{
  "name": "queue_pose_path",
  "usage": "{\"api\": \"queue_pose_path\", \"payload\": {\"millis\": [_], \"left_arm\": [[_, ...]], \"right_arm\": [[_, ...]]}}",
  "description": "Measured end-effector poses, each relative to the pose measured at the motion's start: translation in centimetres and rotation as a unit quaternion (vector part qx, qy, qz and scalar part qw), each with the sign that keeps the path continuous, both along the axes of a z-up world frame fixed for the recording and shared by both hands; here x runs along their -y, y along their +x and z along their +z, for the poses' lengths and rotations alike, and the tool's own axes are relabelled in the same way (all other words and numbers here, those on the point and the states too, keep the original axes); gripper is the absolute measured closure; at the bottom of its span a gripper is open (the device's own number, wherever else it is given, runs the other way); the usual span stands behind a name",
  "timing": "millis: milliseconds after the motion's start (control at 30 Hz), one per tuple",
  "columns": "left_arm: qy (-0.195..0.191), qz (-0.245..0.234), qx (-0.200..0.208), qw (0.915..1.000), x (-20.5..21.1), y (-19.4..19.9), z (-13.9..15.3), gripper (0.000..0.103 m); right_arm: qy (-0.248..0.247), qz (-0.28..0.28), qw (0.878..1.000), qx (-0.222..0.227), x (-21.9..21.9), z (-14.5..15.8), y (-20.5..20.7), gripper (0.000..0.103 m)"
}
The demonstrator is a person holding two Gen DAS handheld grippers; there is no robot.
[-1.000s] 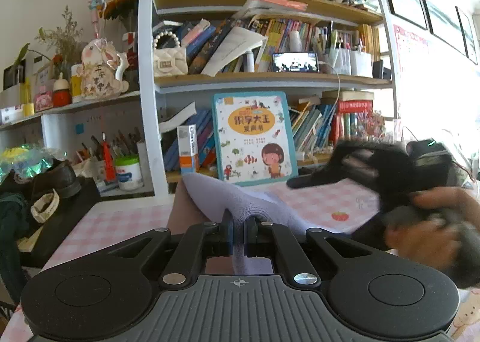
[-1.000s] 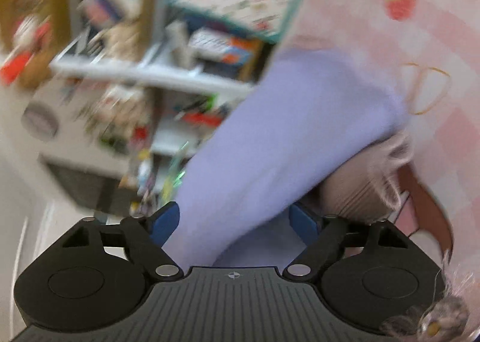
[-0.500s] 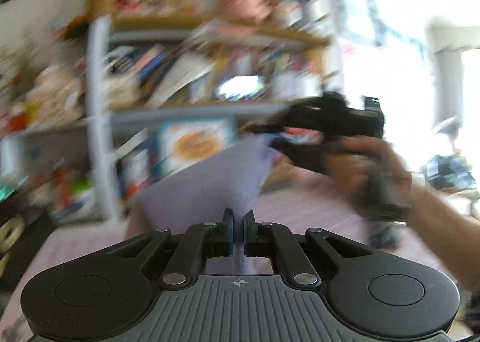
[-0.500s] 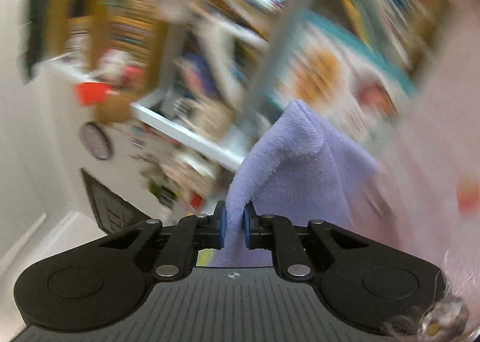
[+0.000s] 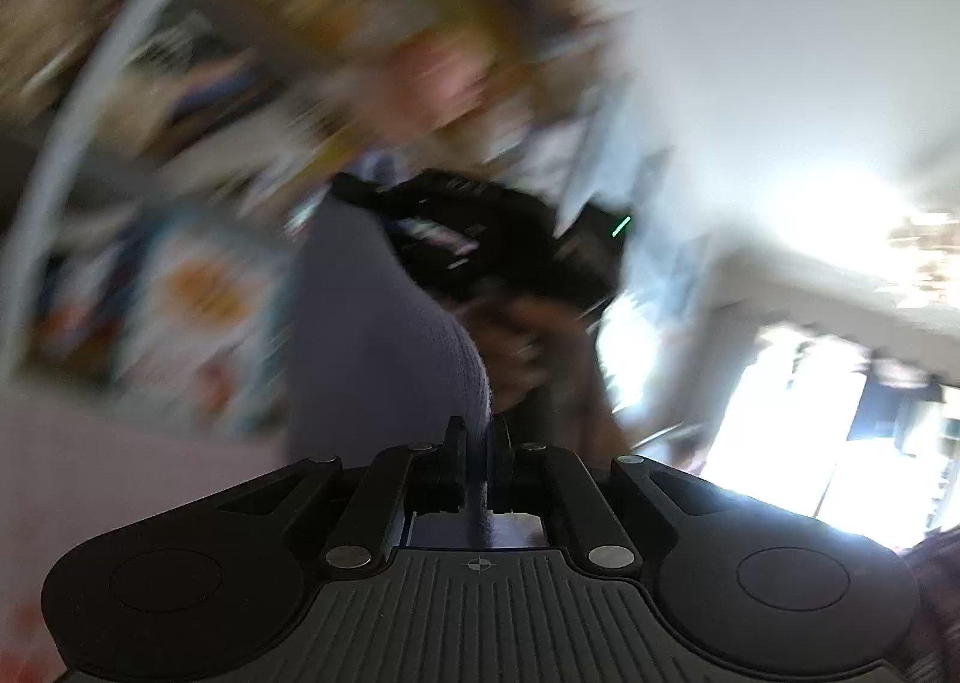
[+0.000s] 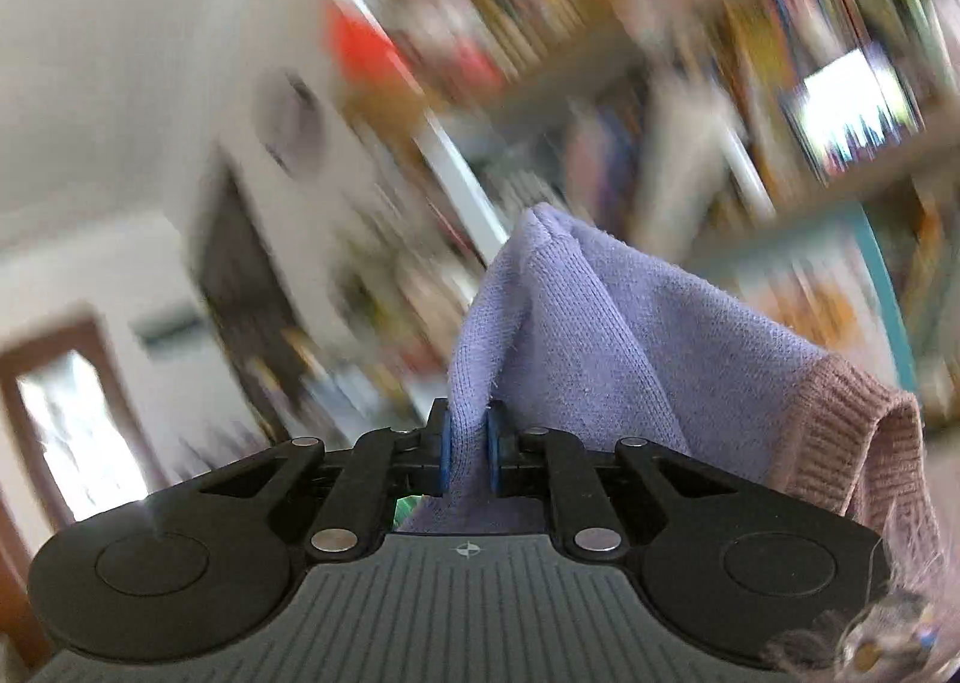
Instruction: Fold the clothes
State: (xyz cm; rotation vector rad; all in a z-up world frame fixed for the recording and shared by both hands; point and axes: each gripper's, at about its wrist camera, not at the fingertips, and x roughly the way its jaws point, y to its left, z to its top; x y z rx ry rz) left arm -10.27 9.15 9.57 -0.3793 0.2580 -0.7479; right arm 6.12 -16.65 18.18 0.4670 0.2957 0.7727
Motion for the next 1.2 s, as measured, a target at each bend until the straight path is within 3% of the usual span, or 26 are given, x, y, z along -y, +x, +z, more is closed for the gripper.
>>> {"api": "queue_pose_path", "payload": {"millis": [100, 167, 467, 533, 567, 600, 667, 833, 967, 1200], "left_arm": [[0.053, 0.08, -0.108, 0.9895, -2.2, 2.2, -4.5, 0.099], [0.088, 0.123, -0.137, 0.9789, -3.5, 2.8, -6.3, 0.099], [0.133, 0.192, -0.141, 0.9621, -4.6, 3.2, -7.8, 0.098], [0.128, 0.198, -0.152, 0.9598, -5.0, 3.4, -8.3, 0.098], [0.128, 0.201, -0.159, 0.9582, -5.2, 3.5, -8.6, 0.098], [0.129, 0.204, -0.164, 0.9565, -5.4, 3.6, -8.9, 0.098], [0.13, 0.209, -0.174, 0.9535, -5.8, 4.1, -9.5, 0.098], [0.128, 0.212, -0.188, 0.9504, -6.5, 4.8, -10.4, 0.098], [0.115, 0.218, -0.192, 0.95, -7.2, 5.5, -10.1, 0.098], [0.121, 0.23, -0.192, 0.9463, -7.4, 6.8, -9.9, 0.098]], "right_arm": [[-0.079, -0.015, 0.993, -0.084, -3.8, -7.1, 3.8, 0.092], [-0.11, -0.016, 0.988, -0.102, -5.9, -10.1, 5.3, 0.092], [-0.154, 0.027, 0.98, -0.12, -13.2, -13.3, 10.3, 0.092], [-0.158, 0.028, 0.978, -0.133, -14.0, -14.2, 10.7, 0.088], [-0.156, 0.03, 0.978, -0.136, -14.0, -14.5, 10.6, 0.08], [-0.157, 0.034, 0.978, -0.136, -13.9, -14.7, 10.3, 0.068], [-0.166, 0.045, 0.977, -0.126, -13.5, -14.9, 9.0, 0.059], [-0.253, 0.074, 0.963, -0.057, -10.5, -14.7, 3.0, 0.058], [-0.298, 0.069, 0.951, -0.032, -5.7, -14.8, -0.8, 0.058], [-0.301, 0.033, 0.951, -0.054, -0.3, -14.8, -1.2, 0.057]]}}
